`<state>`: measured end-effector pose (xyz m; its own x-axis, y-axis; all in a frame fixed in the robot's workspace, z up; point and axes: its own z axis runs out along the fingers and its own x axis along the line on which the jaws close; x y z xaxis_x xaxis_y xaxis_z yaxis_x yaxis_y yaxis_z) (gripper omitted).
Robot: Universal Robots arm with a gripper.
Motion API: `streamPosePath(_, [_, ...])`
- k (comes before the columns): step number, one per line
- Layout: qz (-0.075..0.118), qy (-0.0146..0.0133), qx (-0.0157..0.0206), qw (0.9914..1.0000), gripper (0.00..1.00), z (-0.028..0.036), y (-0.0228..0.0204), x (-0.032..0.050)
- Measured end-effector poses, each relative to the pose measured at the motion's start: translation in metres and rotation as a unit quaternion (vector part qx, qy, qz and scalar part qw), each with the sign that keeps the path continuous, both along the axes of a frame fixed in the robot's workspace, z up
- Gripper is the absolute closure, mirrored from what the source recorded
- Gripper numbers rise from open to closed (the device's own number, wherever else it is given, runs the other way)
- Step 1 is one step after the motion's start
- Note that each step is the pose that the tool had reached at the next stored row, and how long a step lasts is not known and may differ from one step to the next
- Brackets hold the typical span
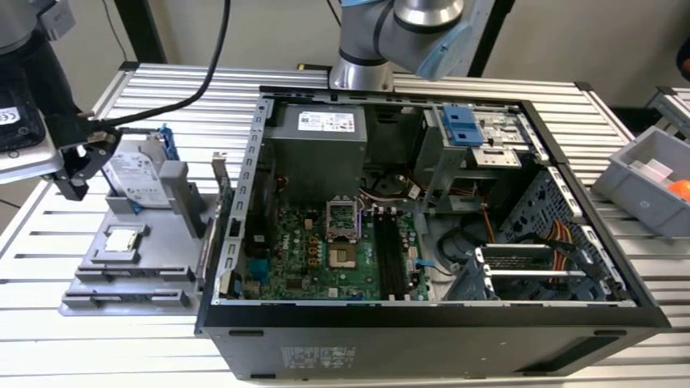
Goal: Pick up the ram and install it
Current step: 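Pick up the ram and move it above insertion slot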
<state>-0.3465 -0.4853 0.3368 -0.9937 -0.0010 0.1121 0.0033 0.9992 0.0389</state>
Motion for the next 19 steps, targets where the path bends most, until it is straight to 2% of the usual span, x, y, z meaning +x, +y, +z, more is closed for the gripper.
streamPosePath(19, [0.0,0.019,-0.0018,0.99982,1.0,-0.0036,0.0,0.0])
